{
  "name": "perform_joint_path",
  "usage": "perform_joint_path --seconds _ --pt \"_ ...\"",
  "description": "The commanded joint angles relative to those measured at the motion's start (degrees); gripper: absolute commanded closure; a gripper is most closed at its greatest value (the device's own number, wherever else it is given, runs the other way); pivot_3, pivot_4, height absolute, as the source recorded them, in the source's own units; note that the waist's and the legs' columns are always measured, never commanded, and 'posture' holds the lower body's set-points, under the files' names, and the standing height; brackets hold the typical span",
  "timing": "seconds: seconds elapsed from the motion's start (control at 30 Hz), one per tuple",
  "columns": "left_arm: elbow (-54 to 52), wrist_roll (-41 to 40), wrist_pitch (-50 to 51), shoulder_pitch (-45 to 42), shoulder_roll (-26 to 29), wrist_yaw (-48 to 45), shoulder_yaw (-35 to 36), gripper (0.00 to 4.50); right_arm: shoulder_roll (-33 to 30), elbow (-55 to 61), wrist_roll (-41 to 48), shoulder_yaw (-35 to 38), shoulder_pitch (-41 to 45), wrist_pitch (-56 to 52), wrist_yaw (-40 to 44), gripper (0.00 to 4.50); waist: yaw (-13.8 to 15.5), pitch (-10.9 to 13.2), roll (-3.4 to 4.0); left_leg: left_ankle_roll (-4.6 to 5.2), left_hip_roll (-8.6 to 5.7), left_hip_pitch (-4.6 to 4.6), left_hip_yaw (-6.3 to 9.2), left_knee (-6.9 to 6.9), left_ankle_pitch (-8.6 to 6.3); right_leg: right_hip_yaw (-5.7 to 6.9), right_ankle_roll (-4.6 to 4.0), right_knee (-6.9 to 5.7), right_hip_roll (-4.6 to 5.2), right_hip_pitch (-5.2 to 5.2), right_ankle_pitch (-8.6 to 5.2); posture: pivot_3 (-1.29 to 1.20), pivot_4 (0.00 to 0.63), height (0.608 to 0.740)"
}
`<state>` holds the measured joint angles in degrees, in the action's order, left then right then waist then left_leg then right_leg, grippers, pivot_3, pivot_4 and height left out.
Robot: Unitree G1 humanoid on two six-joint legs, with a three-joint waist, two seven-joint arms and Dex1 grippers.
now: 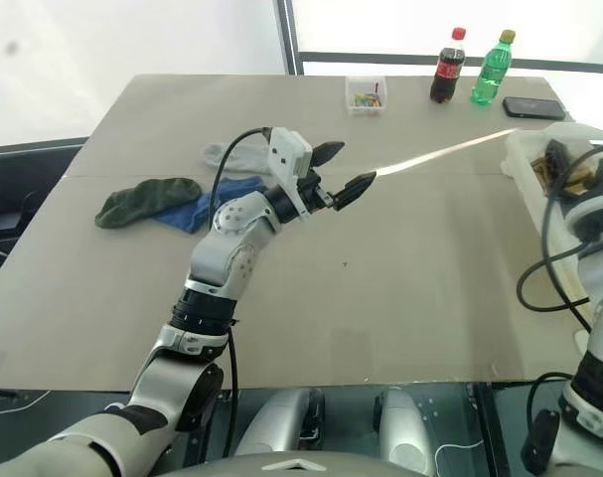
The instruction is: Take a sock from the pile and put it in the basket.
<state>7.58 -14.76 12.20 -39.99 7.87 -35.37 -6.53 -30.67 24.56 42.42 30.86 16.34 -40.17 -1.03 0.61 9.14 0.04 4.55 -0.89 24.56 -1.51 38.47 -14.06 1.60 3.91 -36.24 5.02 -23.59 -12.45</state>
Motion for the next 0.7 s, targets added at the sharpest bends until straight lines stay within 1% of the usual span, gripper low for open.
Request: perform_joint_path --seconds 0.03,0.07,0.13,0.17,0.23,0.3,0.33,0.4,0.43,0.47,0.53,0.6,0.7 --pt "-1.9 -3.4 0.5 1.4 3.4 -3.8 3.6 0.00 -3.5 9.2 -4.9 -10.6 -6.2 0.3 6.5 0.56 -0.1 0.0 0.00 0.00 0.04 -0.02 0.00 0.00 0.00 0.00 -0.01 -0.01 -0.03 0.00 -0.01 0.00 0.150 0.729" --pt "-2.6 -4.3 1.1 2.5 4.8 -5.4 4.1 0.00 -4.3 9.9 -6.6 -13.1 -8.0 1.5 8.3 0.86 -0.1 0.0 0.00 -0.01 0.05 -0.03 0.00 0.00 0.00 -0.01 -0.01 -0.03 -0.05 -0.01 -0.01 0.00 0.150 0.729" --pt "-4.3 -5.9 2.4 5.0 8.2 -8.8 4.8 0.00 -5.6 10.5 -9.3 -17.0 -10.7 3.3 11.8 1.88 -0.1 0.0 0.00 -0.01 0.04 -0.05 -0.02 0.01 0.01 -0.03 -0.01 -0.04 -0.04 -0.01 -0.01 0.00 0.150 0.729" --pt "-5.2 -6.6 3.0 6.1 9.6 -10.2 5.1 0.00 -6.1 10.5 -10.3 -18.1 -11.5 4.1 13.3 2.13 -0.1 0.0 0.00 -0.02 0.04 -0.03 -0.02 0.02 0.01 -0.03 -0.01 -0.04 -0.04 -0.01 -0.01 0.00 0.150 0.729" --pt "-8.0 -8.7 5.2 9.1 13.1 -12.9 6.5 0.00 -6.8 10.4 -11.9 -19.4 -13.1 5.4 15.6 2.99 0.0 0.0 -0.02 -0.04 0.03 0.00 -0.02 0.10 0.02 -0.02 -0.01 -0.04 -0.02 -0.01 -0.01 0.00 0.150 0.729" --pt "-10.5 -9.7 6.5 12.8 17.1 -14.3 8.2 0.00 -7.8 10.0 -12.6 -20.0 -14.8 6.0 18.7 2.99 0.0 0.0 -0.02 -0.08 0.03 0.01 -0.01 0.11 0.04 -0.02 -0.01 -0.02 -0.02 -0.01 -0.01 0.00 0.150 0.729" --pt "-11.6 -10.1 7.0 14.3 18.7 -14.7 9.0 0.00 -7.9 9.8 -12.5 -19.8 -15.7 6.6 20.3 2.66 0.1 0.0 -0.03 -0.11 0.04 -0.01 -0.01 0.11 0.05 -0.02 -0.01 -0.02 -0.01 0.00 -0.01 0.00 0.150 0.729" --pt "-13.5 -10.8 7.9 17.3 21.5 -15.1 10.9 0.00 -8.0 9.7 -12.5 -19.1 -17.4 7.4 22.3 1.86 0.3 0.0 -0.03 -0.24 0.05 0.00 0.04 0.11 0.13 0.03 -0.01 -0.02 -0.01 0.00 -0.01 0.00 0.150 0.729" --pt "-14.5 -11.2 8.3 18.8 22.8 -15.3 11.8 0.00 -8.0 9.7 -12.6 -18.6 -18.2 7.7 23.2 1.30 0.3 0.0 -0.04 -0.24 0.05 0.01 0.08 0.11 0.12 0.08 -0.01 -0.02 0.00 0.01 -0.01 0.00 0.150 0.729" --pt "-15.5 -11.7 8.8 20.4 24.0 -15.5 12.8 0.00 -8.1 9.7 -12.8 -18.3 -18.6 7.9 23.8 0.98 0.3 0.0 -0.04 -0.22 0.05 0.01 0.09 0.11 0.11 0.09 -0.02 -0.02 0.02 0.01 -0.01 0.00 0.150 0.729" --pt "-17.9 -13.2 10.4 23.5 26.3 -16.3 14.8 0.00 -8.5 10.0 -12.6 -17.2 -19.9 8.0 25.4 0.08 0.2 0.0 -0.05 -0.18 0.05 0.00 0.08 0.12 0.08 0.07 -0.02 -0.02 0.05 0.01 -0.01 0.00 0.150 0.729" --pt "-19.2 -14.3 11.3 25.2 27.6 -16.7 15.8 0.00 -8.7 10.2 -12.6 -16.6 -20.6 8.2 26.5 0.03 0.2 0.0 -0.05 -0.20 0.05 0.00 0.07 0.12 0.09 0.05 -0.02 0.00 0.06 0.01 -0.02 0.00 0.150 0.729" --pt "-21.5 -16.8 13.5 29.8 31.5 -19.0 19.0 0.00 -10.4 12.4 -11.9 -13.6 -24.2 7.6 29.1 0.03 0.2 0.0 -0.05 -0.20 0.07 -0.01 0.09 0.12 0.09 0.08 -0.03 -0.01 0.07 0.01 -0.02 0.00 0.150 0.729"
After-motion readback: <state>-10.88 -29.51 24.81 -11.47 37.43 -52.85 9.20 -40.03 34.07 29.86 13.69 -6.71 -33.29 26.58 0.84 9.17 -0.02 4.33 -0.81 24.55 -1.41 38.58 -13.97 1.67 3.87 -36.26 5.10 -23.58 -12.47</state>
